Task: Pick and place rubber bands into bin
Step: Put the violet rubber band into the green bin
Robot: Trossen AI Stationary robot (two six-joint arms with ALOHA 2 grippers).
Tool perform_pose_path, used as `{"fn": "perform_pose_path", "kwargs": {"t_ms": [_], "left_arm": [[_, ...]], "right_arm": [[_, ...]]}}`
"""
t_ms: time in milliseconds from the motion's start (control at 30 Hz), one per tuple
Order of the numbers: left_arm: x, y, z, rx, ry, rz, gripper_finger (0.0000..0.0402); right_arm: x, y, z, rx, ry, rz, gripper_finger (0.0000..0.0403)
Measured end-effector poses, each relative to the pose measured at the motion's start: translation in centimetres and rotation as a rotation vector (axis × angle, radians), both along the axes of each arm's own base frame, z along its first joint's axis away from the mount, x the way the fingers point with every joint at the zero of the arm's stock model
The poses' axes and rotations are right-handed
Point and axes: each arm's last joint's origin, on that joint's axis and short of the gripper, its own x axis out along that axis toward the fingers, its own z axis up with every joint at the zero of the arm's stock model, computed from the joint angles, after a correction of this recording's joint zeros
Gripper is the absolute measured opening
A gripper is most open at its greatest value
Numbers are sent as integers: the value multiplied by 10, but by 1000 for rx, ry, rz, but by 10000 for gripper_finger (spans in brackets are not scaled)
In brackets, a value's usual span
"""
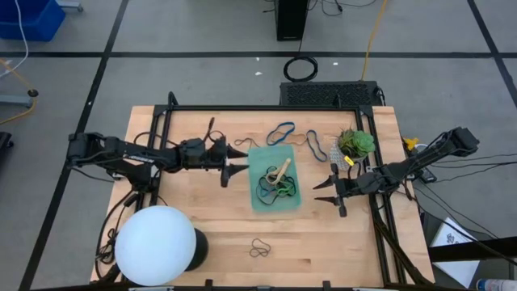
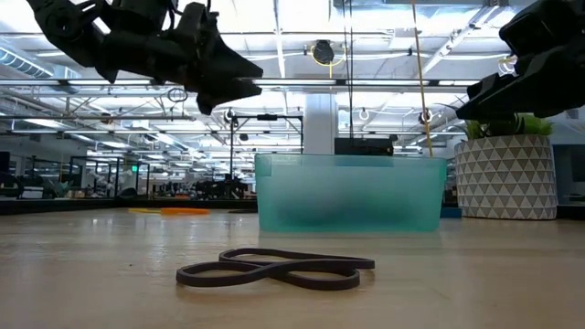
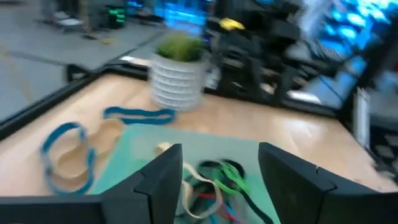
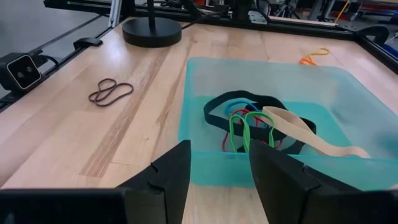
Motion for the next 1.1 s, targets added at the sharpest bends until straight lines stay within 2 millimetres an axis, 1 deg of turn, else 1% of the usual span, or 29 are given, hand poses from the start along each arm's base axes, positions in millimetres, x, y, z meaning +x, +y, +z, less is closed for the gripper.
{"fn": "perform_pose_path", "kwargs": {"t_ms": [100,200,300,367,433,533,667,767,900,1100], "left_arm": [[8,-11,9,26,60,-80,220],[19,-21,24,25,234,-114,219],[33,-33,37,85,369,-142,219],[42,-42,45,129,377,-195,219],[52,-54,54,166,333,-283,219],[65,-73,58,208,312,-399,219],[82,-95,55,236,313,-510,219],[95,-110,48,253,327,-563,218],[111,-125,31,263,366,-602,218],[125,-140,-5,338,411,-662,218]], "right_arm": [[0,0,0,-17,-2,5,157],[0,0,0,-31,-3,10,157],[0,0,0,-38,-4,12,157],[0,0,0,-36,-4,11,157],[0,0,0,-35,-5,11,157],[0,0,0,-35,-7,11,157],[0,0,0,-34,-7,11,157],[0,0,0,-33,-5,10,157],[0,0,0,-20,-2,5,157],[0,0,0,-14,-2,3,157]]}}
